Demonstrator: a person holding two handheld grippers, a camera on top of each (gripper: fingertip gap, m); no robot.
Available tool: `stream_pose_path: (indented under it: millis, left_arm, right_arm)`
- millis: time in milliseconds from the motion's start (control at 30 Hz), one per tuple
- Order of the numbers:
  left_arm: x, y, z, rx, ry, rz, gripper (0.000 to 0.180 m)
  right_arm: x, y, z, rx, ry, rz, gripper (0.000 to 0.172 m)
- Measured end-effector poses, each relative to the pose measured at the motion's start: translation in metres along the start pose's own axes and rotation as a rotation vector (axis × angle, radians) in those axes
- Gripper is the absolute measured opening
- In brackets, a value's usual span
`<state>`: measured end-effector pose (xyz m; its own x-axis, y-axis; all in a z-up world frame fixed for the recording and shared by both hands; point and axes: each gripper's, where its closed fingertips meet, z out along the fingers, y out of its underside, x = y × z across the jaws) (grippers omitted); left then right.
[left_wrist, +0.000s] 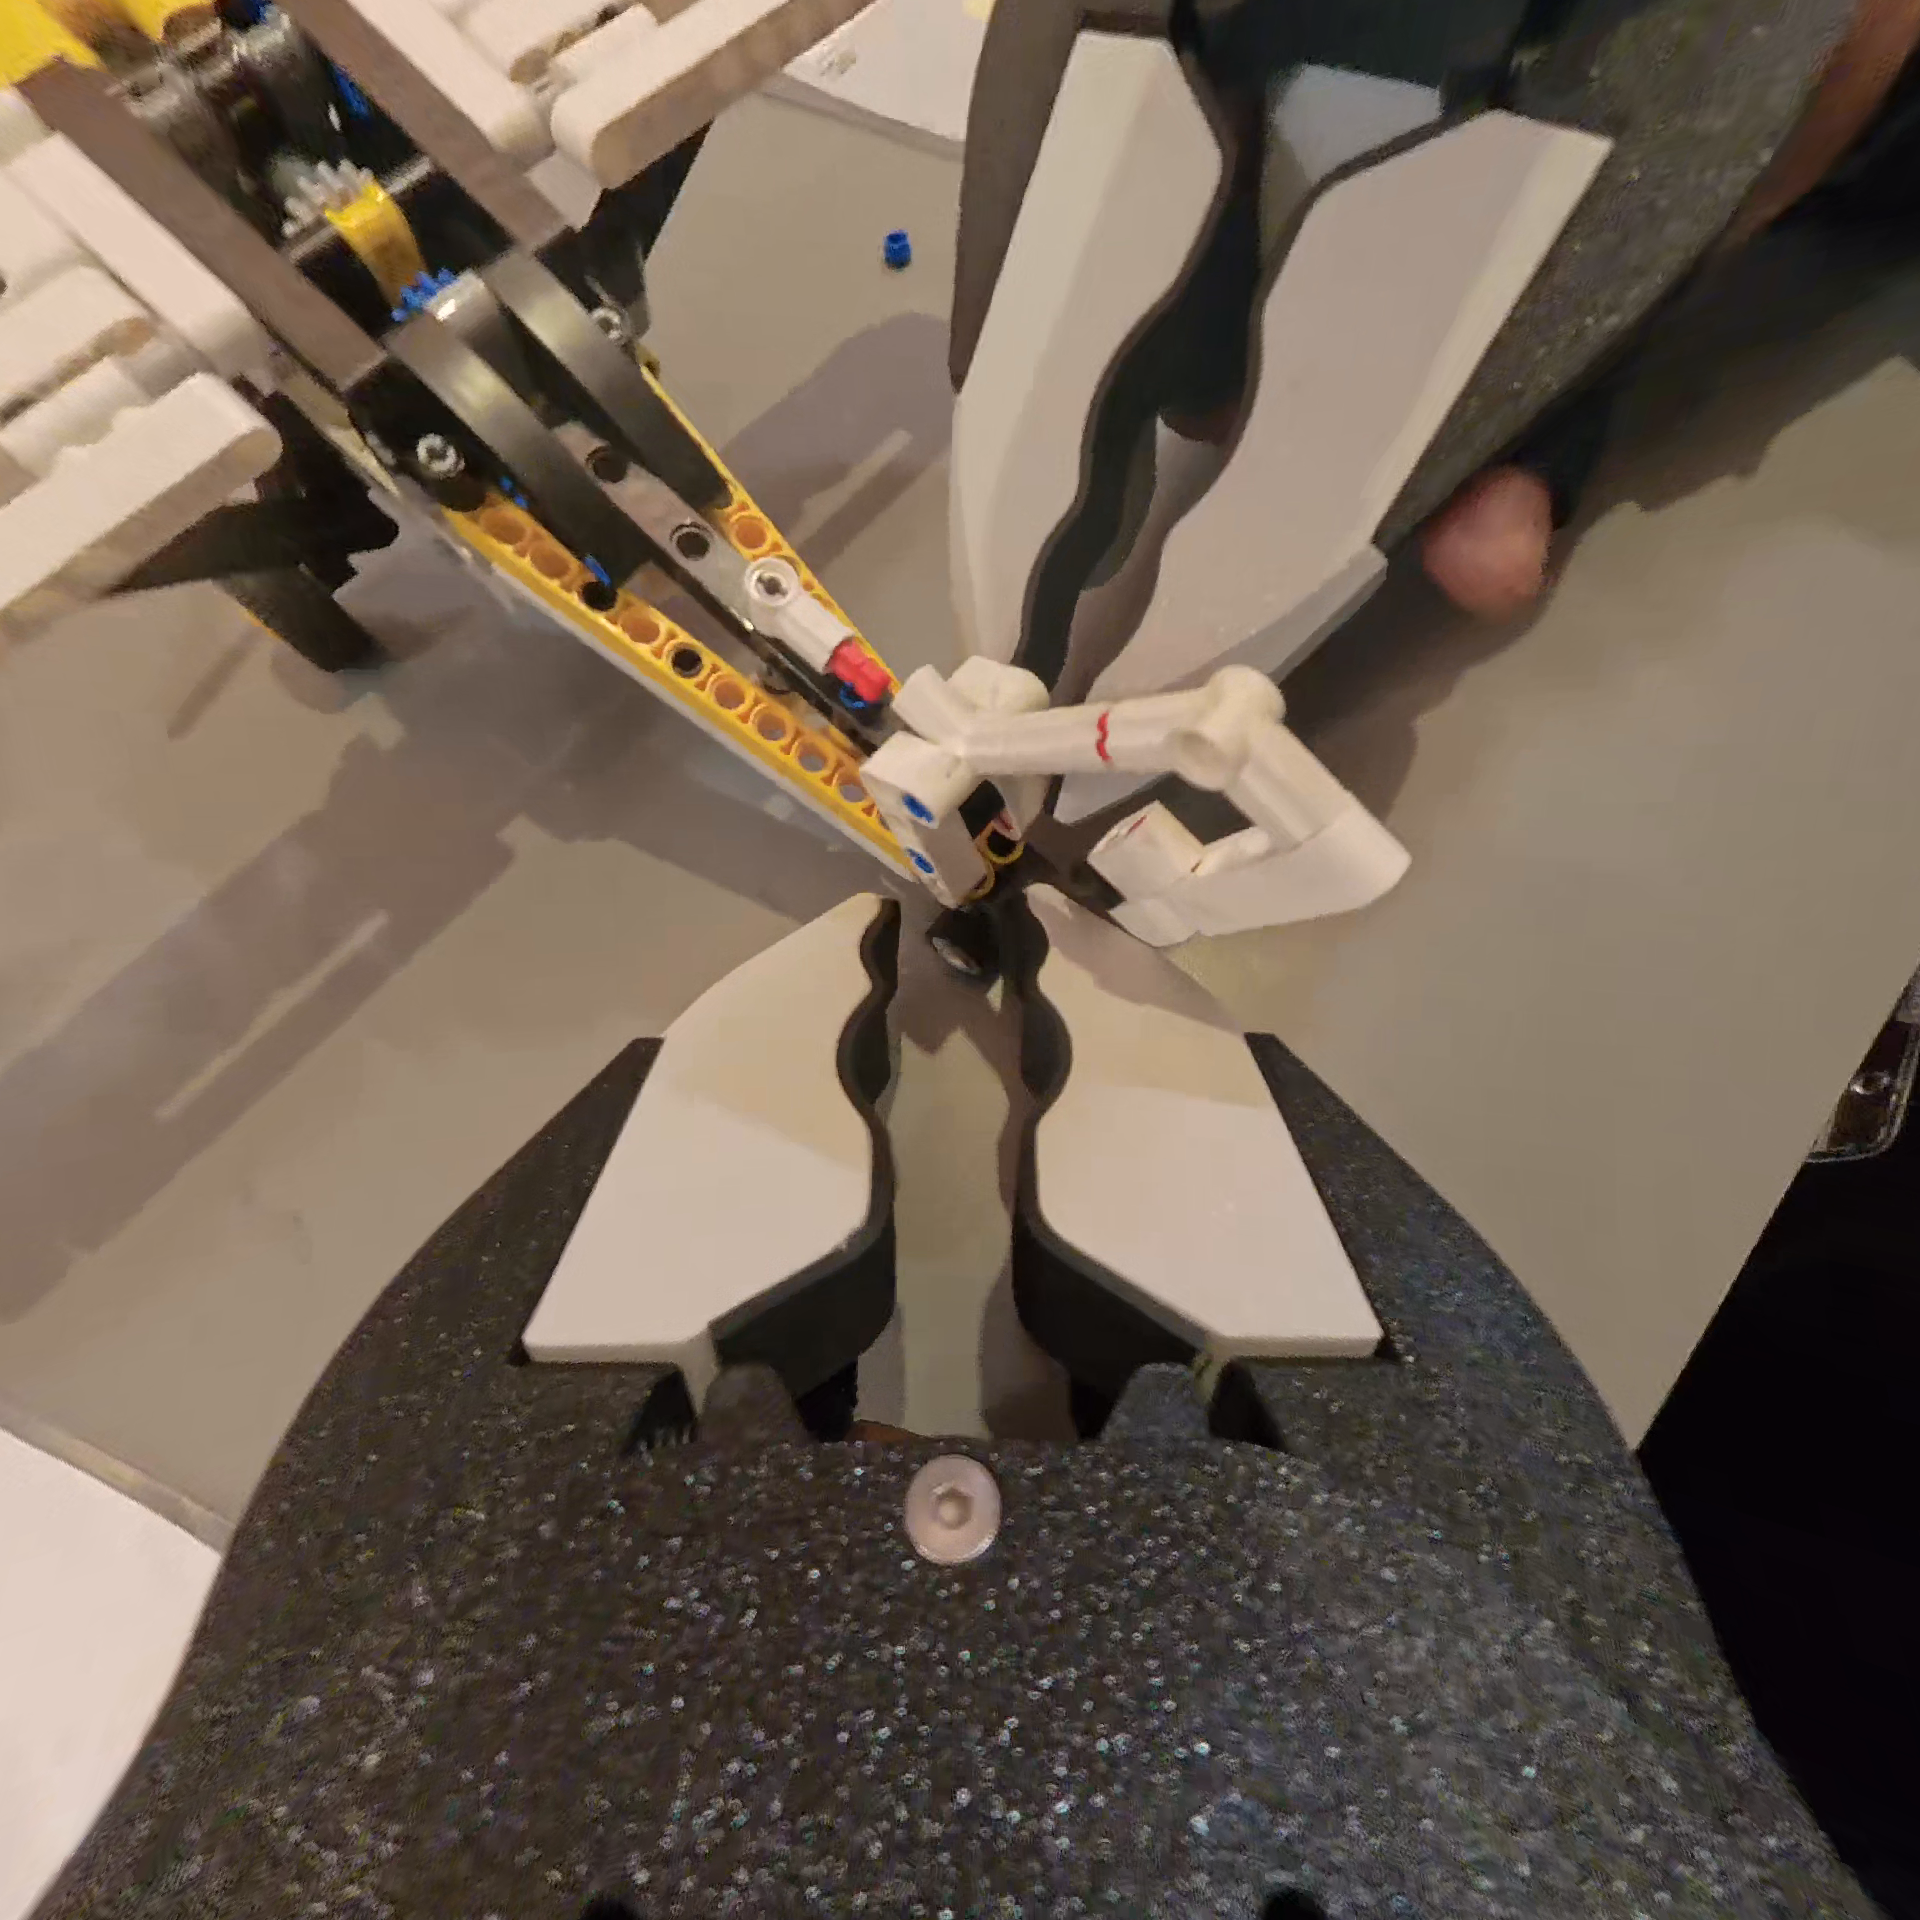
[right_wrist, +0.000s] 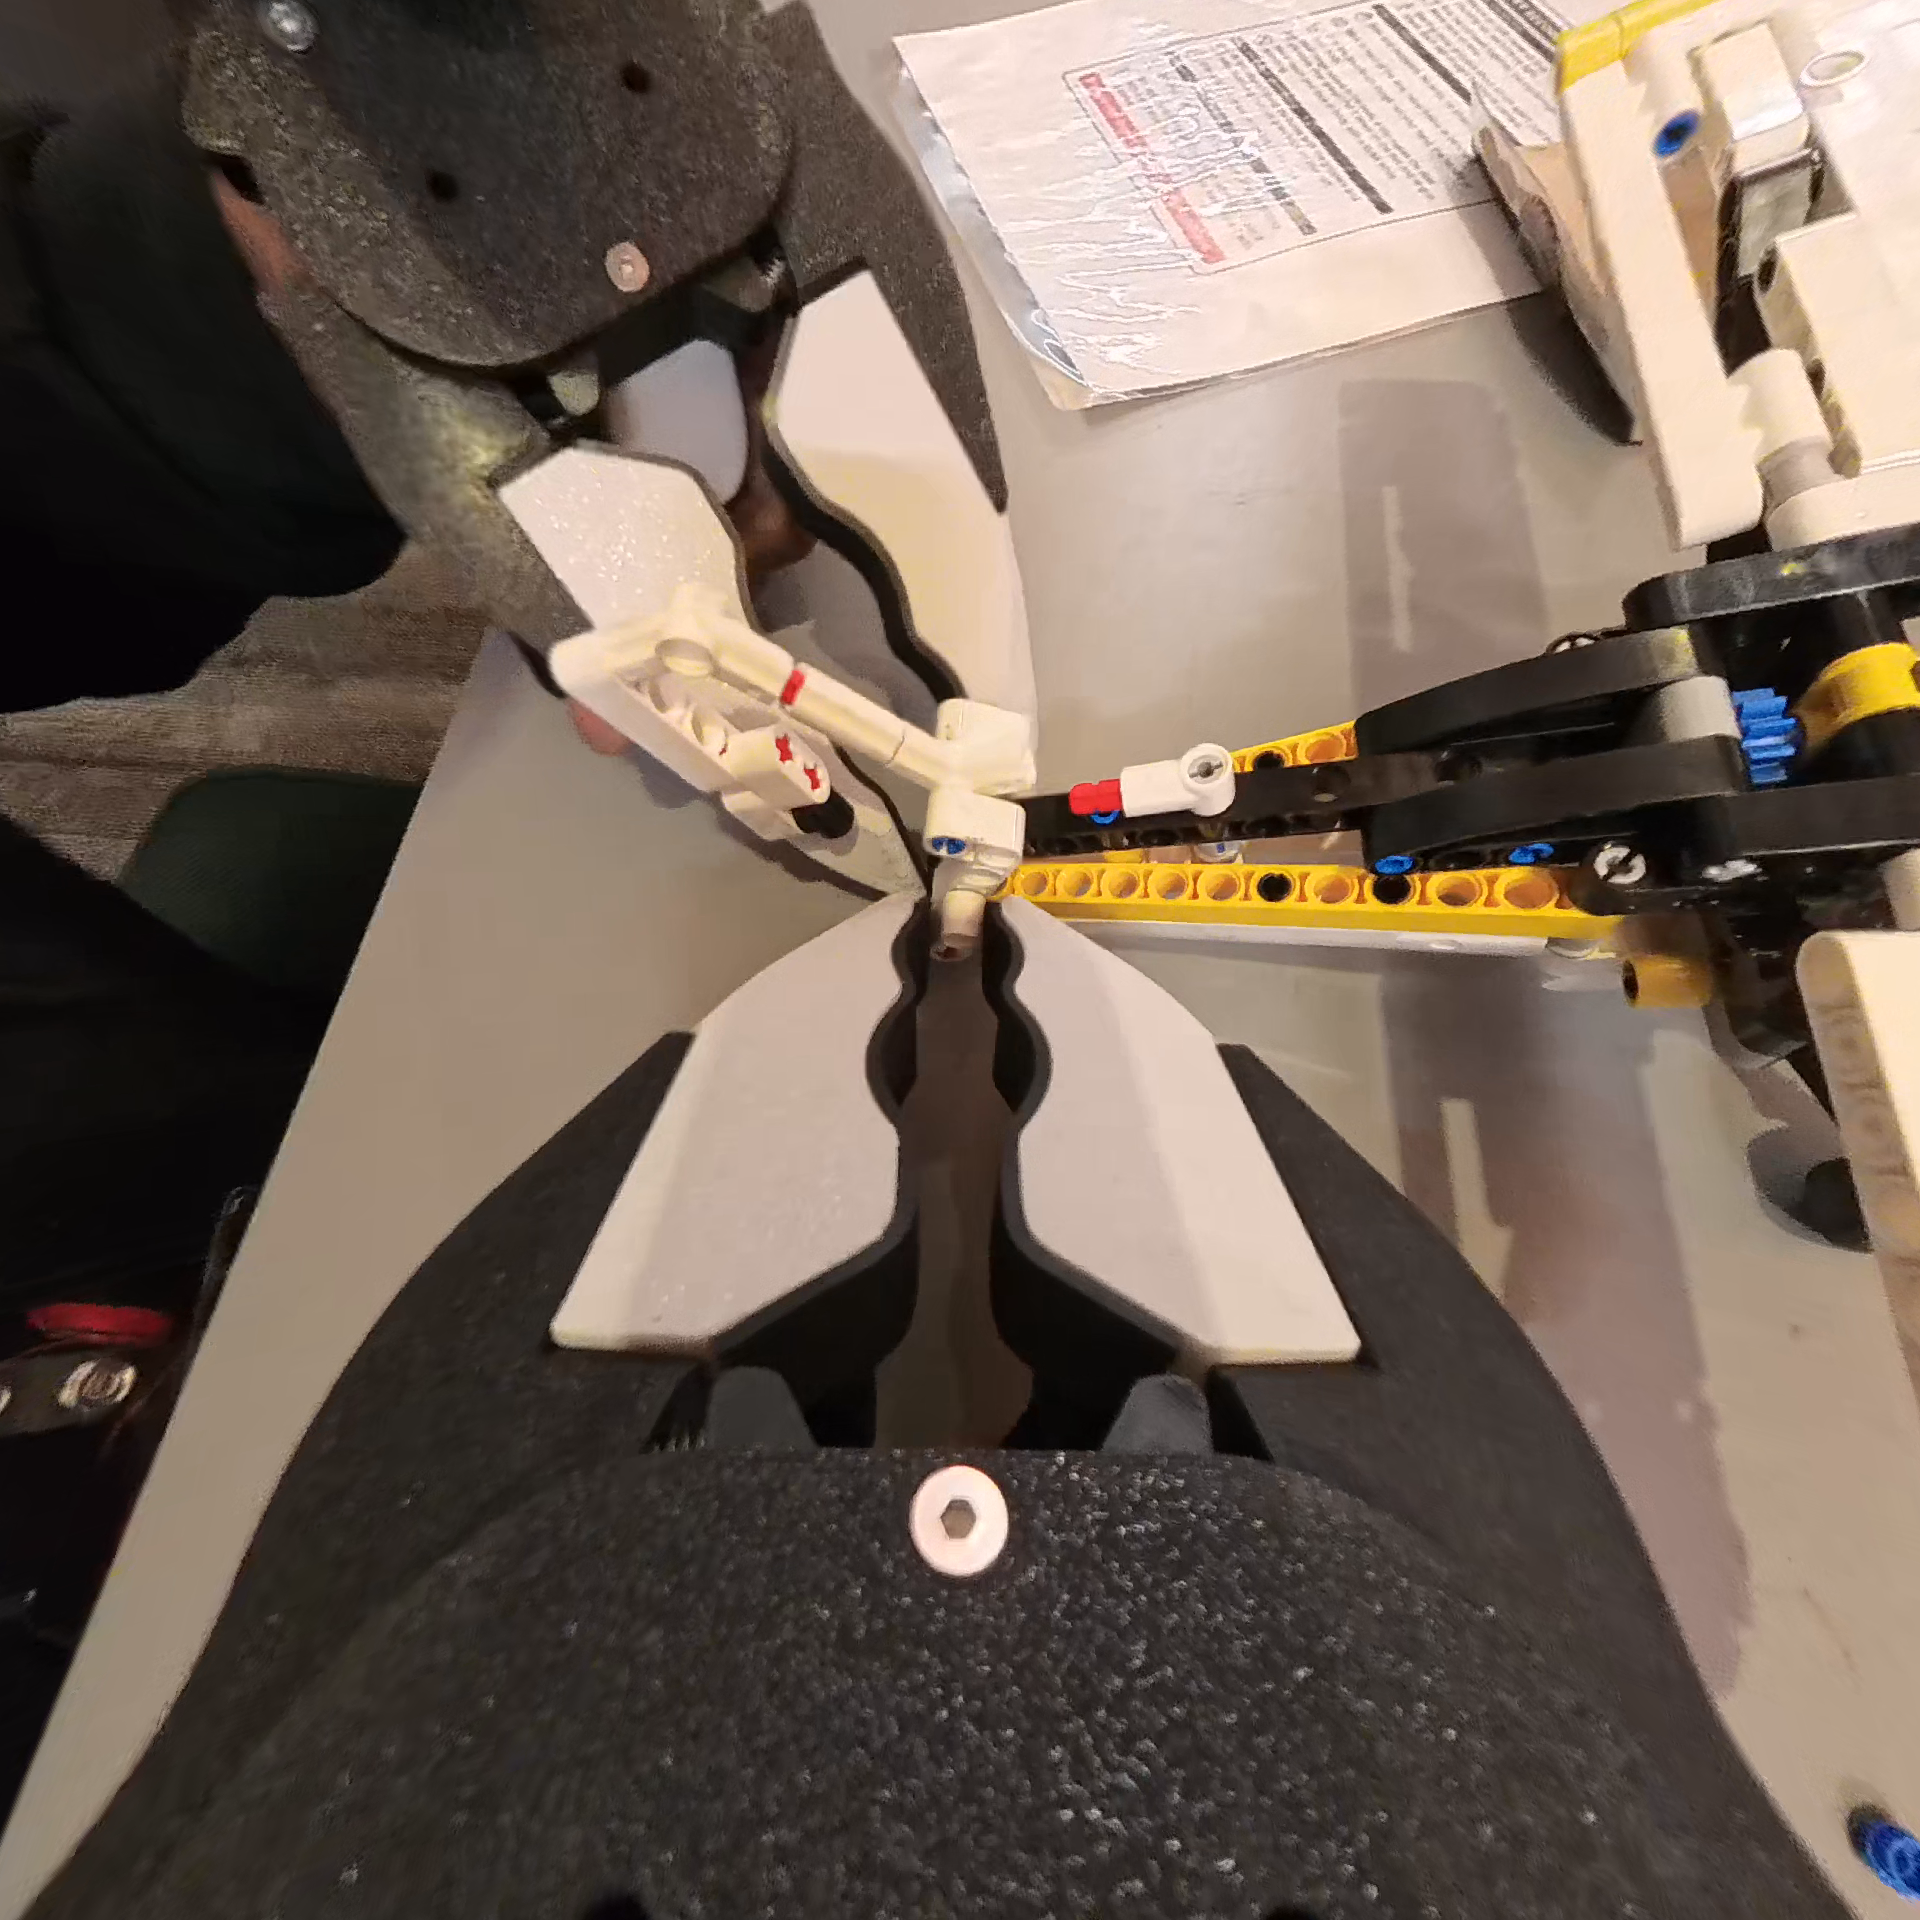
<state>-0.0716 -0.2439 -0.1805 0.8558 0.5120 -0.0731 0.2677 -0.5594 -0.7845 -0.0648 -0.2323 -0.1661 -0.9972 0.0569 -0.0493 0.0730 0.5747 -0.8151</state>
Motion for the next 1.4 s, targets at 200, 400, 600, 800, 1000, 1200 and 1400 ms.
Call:
stream_pose_path:
  millis: [200, 400, 600, 800, 1000, 1200, 1400]
  left_arm:
    - [0.018, -0.033, -0.014, 0.273, 0.105, 0.211, 0.03]
    - [0.045, -0.049, -0.01, 0.389, 0.189, 0.399, 0.03]
    - [0.057, -0.05, -0.001, 0.396, 0.191, 0.52, 0.022]
    - [0.056, -0.05, 0.005, 0.409, 0.052, 0.636, 0.021]
    - [0.056, -0.051, 0.011, 0.415, -0.045, 0.733, 0.018]
    - [0.059, -0.052, 0.013, 0.41, -0.071, 0.764, 0.017]
    - [0.062, -0.052, 0.014, 0.411, -0.046, 0.758, 0.017]
  right_arm:
    - [-0.018, 0.013, -0.017, -0.011, -0.124, -0.13, 0.009]
    - [-0.027, 0.022, -0.031, 0.044, -0.137, -0.25, 0.009]
    - [-0.024, 0.022, -0.034, 0.087, -0.033, -0.444, 0.009]
    - [-0.022, 0.022, -0.035, 0.102, 0.029, -0.536, 0.008]
    - [-0.023, 0.024, -0.037, 0.089, 0.066, -0.631, 0.008]
    - [-0.025, 0.026, -0.042, 0.11, 0.087, -0.728, 0.008]
    - [-0.027, 0.028, -0.046, 0.16, 0.075, -0.717, 0.008]
